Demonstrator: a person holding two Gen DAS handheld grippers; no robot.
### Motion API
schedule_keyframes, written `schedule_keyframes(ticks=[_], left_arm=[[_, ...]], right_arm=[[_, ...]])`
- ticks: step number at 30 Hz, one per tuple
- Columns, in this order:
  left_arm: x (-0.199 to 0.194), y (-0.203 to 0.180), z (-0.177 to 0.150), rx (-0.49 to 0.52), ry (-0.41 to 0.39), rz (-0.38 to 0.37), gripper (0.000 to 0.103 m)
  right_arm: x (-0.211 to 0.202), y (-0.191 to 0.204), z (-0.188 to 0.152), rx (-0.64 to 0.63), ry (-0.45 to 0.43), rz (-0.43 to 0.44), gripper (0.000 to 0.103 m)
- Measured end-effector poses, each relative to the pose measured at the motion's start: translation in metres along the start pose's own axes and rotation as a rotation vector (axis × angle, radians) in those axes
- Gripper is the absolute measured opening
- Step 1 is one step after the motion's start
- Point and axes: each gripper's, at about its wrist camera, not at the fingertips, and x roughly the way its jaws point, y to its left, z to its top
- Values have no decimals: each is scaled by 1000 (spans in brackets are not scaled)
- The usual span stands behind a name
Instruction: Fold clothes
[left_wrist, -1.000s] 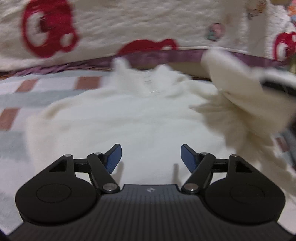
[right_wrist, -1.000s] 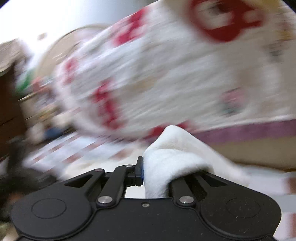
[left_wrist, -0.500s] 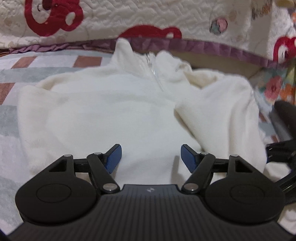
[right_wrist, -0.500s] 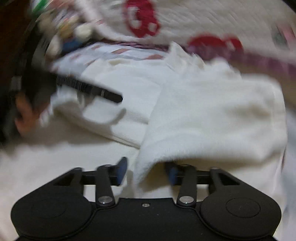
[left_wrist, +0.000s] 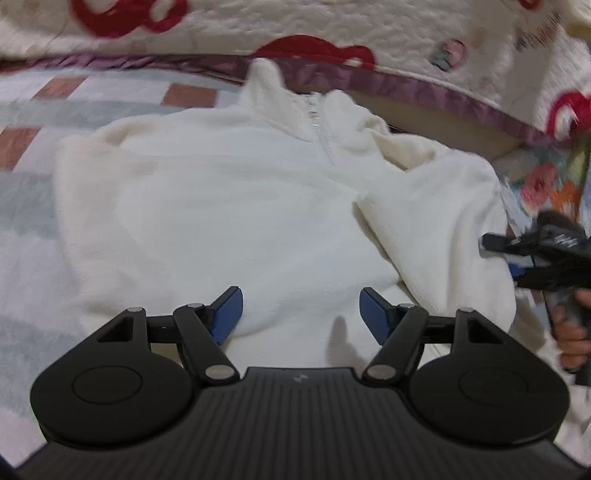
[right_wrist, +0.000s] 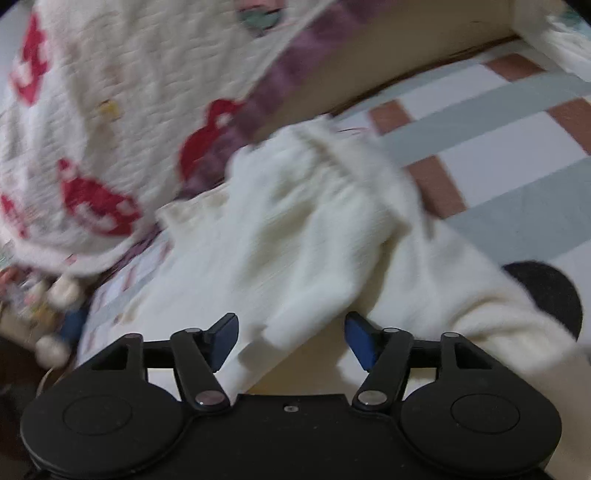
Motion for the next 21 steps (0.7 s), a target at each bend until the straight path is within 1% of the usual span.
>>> schedule_keyframes(ticks=[2, 3, 4, 5, 7, 8, 11, 12, 15, 18, 21], left_arm=[[-5, 11, 3, -73, -2, -22, 69], [-9, 16, 5, -95, -14, -37, 69], [-13, 19, 6, -106, -26, -43, 69], [-17, 22, 8, -112, -39, -45, 69], [-24, 28, 11, -127, -63, -59, 70], [-27, 32, 13, -139, -72, -69, 70], [-33, 43, 16, -180, -75, -98, 70], [-34, 47, 16, -193, -76, -104, 70], [-38, 54, 19, -214, -89, -114, 70], [-46, 63, 22, -244, -112, -116, 70], [-55, 77, 19, -320, -137, -124, 70]], right_arm=[[13, 2, 2, 12, -16, -24, 71], [13, 7, 1, -2, -41, -34, 67], [13, 13, 0, -16, -65, -45, 49], [10, 20, -3, -66, -87, -59, 41], [-2, 42, -10, -225, -127, -88, 15], [-8, 54, -15, -317, -148, -98, 14], [-26, 94, -27, -601, -208, -133, 14], [-28, 109, -32, -689, -219, -131, 13], [-27, 151, -46, -897, -232, -78, 13], [-19, 179, -64, -968, -180, 32, 13], [0, 194, -88, -1012, -62, 162, 13]])
